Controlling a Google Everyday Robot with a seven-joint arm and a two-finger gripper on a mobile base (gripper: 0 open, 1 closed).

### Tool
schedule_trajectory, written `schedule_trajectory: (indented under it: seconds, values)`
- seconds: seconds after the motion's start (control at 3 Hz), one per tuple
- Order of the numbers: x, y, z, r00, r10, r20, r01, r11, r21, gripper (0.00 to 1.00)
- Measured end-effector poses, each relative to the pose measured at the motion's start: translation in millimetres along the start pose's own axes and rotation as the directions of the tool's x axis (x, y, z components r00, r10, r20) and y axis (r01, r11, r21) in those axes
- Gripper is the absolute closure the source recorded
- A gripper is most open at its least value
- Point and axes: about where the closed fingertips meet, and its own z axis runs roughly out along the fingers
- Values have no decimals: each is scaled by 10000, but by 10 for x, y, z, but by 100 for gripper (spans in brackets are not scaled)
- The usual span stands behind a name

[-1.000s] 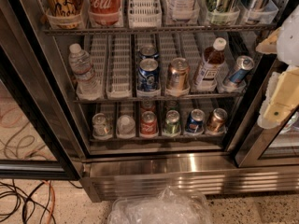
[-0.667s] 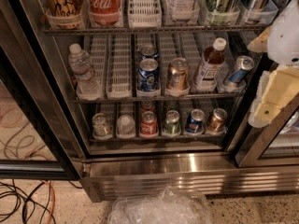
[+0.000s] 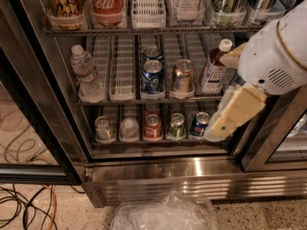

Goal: Pick water bottle from middle shelf of fridge

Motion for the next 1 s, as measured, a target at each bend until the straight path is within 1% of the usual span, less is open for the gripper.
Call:
schedule_trajectory:
  seconds: [0.33,0.67,1.0]
  values:
    - [-141,216,142,9872,894,1319,-821,9948,-598,0]
    - [-254,274,116,9791,1083,1723,-952,9920,-827,0]
    - [-254,274,116,9791,1083,1723,-952,9920,-827,0]
